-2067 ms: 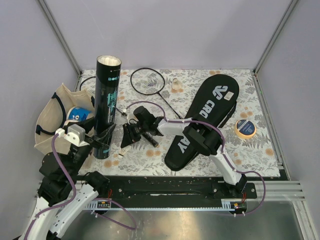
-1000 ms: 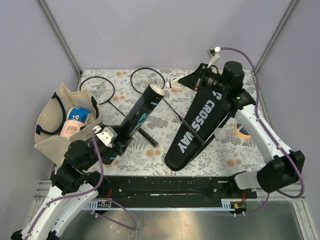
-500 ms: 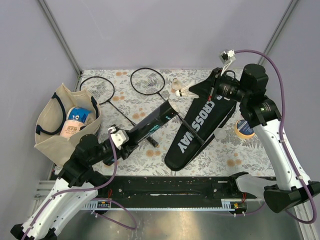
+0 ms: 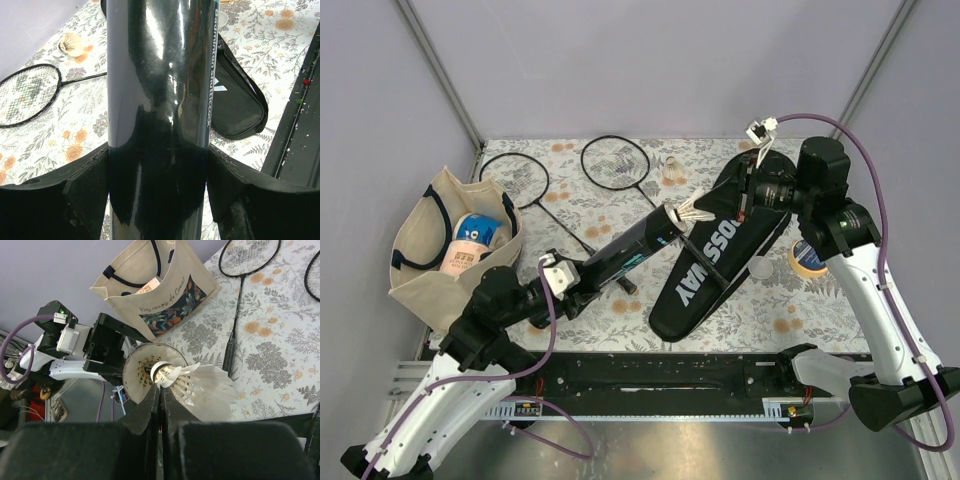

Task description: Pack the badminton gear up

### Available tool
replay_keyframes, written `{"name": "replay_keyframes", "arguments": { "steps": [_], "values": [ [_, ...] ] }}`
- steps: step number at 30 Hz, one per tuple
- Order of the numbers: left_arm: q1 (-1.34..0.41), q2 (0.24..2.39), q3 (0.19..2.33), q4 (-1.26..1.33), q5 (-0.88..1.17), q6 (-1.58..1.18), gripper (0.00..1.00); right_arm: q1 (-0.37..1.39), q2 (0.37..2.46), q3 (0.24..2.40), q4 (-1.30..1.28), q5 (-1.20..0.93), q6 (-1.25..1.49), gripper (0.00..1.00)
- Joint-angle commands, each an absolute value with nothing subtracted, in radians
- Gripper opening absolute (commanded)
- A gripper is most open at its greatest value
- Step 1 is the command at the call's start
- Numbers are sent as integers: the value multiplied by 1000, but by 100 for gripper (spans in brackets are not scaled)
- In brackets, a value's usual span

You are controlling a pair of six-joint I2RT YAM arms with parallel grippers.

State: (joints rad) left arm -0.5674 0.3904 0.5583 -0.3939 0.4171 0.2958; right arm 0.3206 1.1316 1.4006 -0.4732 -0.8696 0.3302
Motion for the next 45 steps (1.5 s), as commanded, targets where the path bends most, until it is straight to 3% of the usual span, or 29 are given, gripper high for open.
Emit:
{"name": "replay_keyframes", "arguments": {
  "steps": [1,7,31,40,45],
  "values": [
    [-566,400,586,-279,466,298,24,322,1121,1370,-448,-942,356,1],
    [-566,408,591,-279,472,307,24,353,1138,1276,-276,-1012,472,0],
    [-566,422,571,-221,503,307,23,517,1247,1157,-66,-1043,589,2],
    [-565,416,563,-218,457,301,22,509,1212,1172,-54,-959,655,35],
    [-566,399,549,-221,402,288,22,471,1195,1247,-78,-914,699,44]
  ]
}}
